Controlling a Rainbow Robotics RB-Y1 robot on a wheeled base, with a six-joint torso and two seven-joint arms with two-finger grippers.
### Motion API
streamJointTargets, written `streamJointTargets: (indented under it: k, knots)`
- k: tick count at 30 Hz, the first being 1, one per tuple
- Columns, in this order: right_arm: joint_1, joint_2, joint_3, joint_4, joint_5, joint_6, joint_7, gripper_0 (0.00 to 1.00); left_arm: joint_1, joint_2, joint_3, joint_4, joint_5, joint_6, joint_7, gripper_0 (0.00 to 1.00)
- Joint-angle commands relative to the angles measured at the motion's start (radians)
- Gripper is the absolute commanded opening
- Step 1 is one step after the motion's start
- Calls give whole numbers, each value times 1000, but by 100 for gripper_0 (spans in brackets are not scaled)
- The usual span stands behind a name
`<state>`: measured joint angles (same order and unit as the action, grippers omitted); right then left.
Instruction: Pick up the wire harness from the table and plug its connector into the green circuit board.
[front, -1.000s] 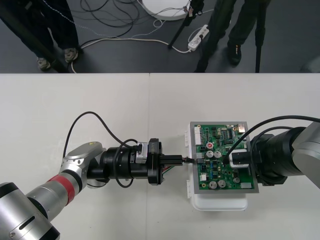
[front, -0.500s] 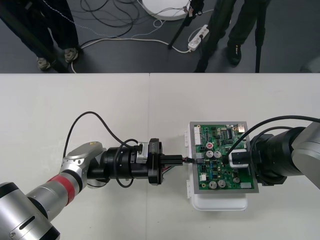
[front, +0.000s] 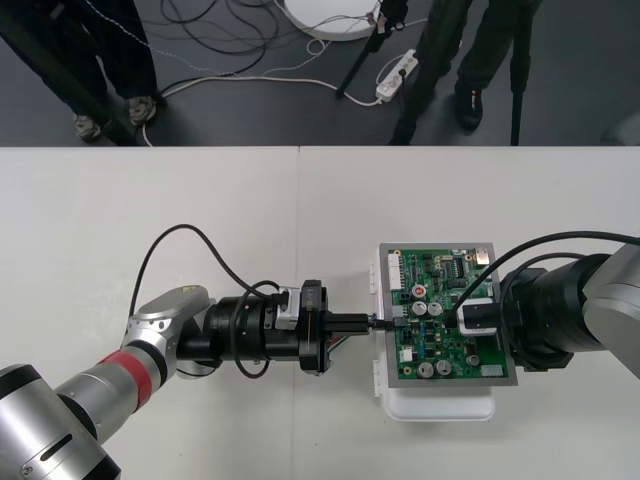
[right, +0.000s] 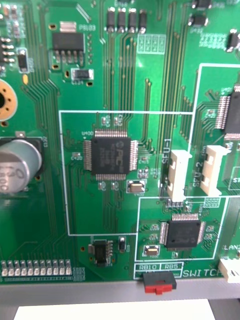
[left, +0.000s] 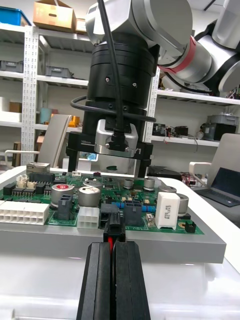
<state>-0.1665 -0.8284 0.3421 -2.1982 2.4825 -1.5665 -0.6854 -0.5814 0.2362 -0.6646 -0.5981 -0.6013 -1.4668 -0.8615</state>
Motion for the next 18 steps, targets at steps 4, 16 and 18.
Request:
streamJointTargets:
  k: [4,16,18]
  knots:
    - [-28,20,15,-29,6,-4,-45,100,-41,-34,-20,-6,29,29,-122,0]
    - [-28,20,15,-32,9,-4,-45,100,-43,-38,-24,-9,24,29,-123,0]
    - [-28,20,15,-31,7,-4,-45,100,-43,-43,-24,-9,24,29,-123,0]
